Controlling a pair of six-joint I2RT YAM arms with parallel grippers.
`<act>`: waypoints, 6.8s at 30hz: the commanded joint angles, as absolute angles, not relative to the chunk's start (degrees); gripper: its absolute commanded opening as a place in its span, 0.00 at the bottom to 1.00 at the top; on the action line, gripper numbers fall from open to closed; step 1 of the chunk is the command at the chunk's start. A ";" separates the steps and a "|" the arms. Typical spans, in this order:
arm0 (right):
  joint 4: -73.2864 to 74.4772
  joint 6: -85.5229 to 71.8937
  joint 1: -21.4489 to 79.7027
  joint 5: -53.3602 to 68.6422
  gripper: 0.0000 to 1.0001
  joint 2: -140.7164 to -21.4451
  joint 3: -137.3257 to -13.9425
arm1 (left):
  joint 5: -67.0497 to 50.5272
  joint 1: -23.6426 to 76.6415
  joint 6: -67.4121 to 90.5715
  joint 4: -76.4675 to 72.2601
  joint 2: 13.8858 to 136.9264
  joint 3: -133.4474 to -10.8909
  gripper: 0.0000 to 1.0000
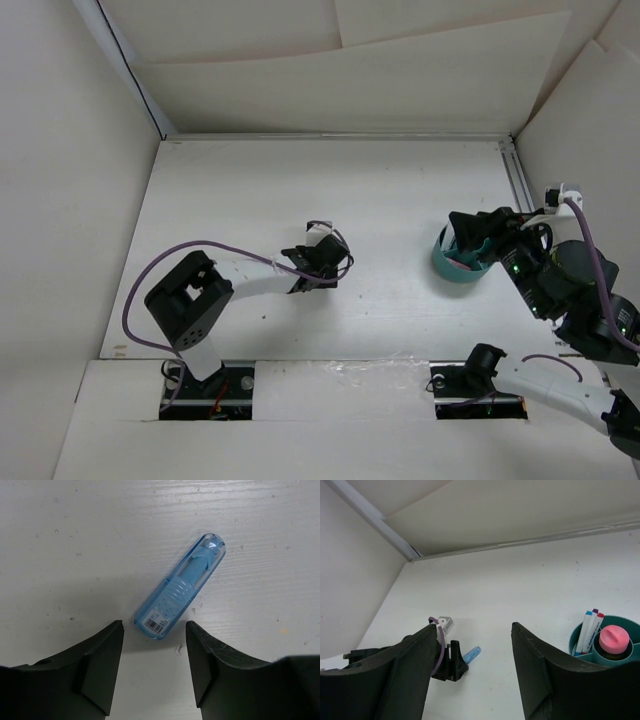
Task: Sort the stationery into containers
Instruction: Pick up the stationery from the center of the board, then place the stationery in the storage box.
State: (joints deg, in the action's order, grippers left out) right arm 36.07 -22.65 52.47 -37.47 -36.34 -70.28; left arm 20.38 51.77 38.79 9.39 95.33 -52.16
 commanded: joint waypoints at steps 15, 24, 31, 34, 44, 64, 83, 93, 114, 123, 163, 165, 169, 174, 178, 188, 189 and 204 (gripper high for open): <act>32.70 -21.97 52.12 -37.00 0.66 -37.00 -70.49 | 21.71 51.94 36.12 9.32 96.77 -53.79 0.26; 32.70 -21.97 52.12 -37.00 0.66 -37.53 -71.02 | 21.18 53.61 36.65 9.32 96.24 -53.79 0.16; 32.70 -21.97 52.12 -37.00 0.66 -38.05 -71.54 | 22.41 53.61 37.18 9.93 96.77 -54.32 0.45; 32.70 -21.97 52.12 -37.00 0.66 -38.06 -71.54 | 22.41 53.61 36.66 9.93 97.29 -54.93 0.45; 32.70 -21.45 52.12 -37.00 0.66 -38.06 -72.07 | 23.03 53.61 35.07 8.71 100.11 -56.60 0.36; 34.62 -21.45 52.12 -40.33 0.66 -38.06 -69.79 | 2.67 53.61 33.40 8.71 87.28 -59.41 0.00; 44.30 -27.60 52.12 -49.75 0.66 -33.84 -73.56 | -20.04 59.85 24.53 31.98 117.14 -115.65 0.09; 44.30 -27.60 52.12 -49.75 0.66 -34.98 -74.71 | -17.05 59.85 21.62 42.44 127.87 -130.15 0.12; 53.00 -35.42 52.12 -58.27 0.57 -30.77 -71.98 | -18.19 59.85 21.62 33.94 124.21 -122.31 0.09; 49.13 -34.28 52.12 -45.63 0.57 -31.81 -72.51 | -15.12 60.38 29.07 -0.20 93.65 -84.15 0.05; 40.78 -39.55 52.12 -36.30 0.45 -36.74 -62.67 | -6.68 66.62 29.18 -25.31 76.64 -60.03 0.07; 40.78 -39.55 52.12 -36.30 0.40 -36.74 -62.67 | -6.68 66.62 29.18 -25.31 76.64 -60.03 0.07; 39.03 -39.55 52.12 -35.78 0.34 -36.74 -61.62 | -7.29 66.62 29.18 -25.93 76.64 -60.03 0.07; 37.18 -39.55 52.12 -34.63 0.33 -36.74 -61.61 | -7.82 66.62 29.18 -26.46 76.64 -59.41 0.07; 36.65 -39.55 52.12 -34.63 0.27 -36.74 -61.08 | -7.82 66.62 29.18 -26.98 76.64 -59.41 0.08; 36.12 -40.08 52.12 -35.24 0.13 -35.68 -60.03 | -8.35 66.62 29.18 -26.98 77.17 -59.41 0.45; 36.12 -40.08 52.12 -35.24 0.12 -35.68 -60.03 | -8.35 66.62 29.18 -26.98 77.17 -59.41 0.51; 43.85 -40.61 52.12 -47.97 0.12 -35.16 -62.75 | -0.99 66.62 27.42 -21.19 73.66 -59.86 0.82</act>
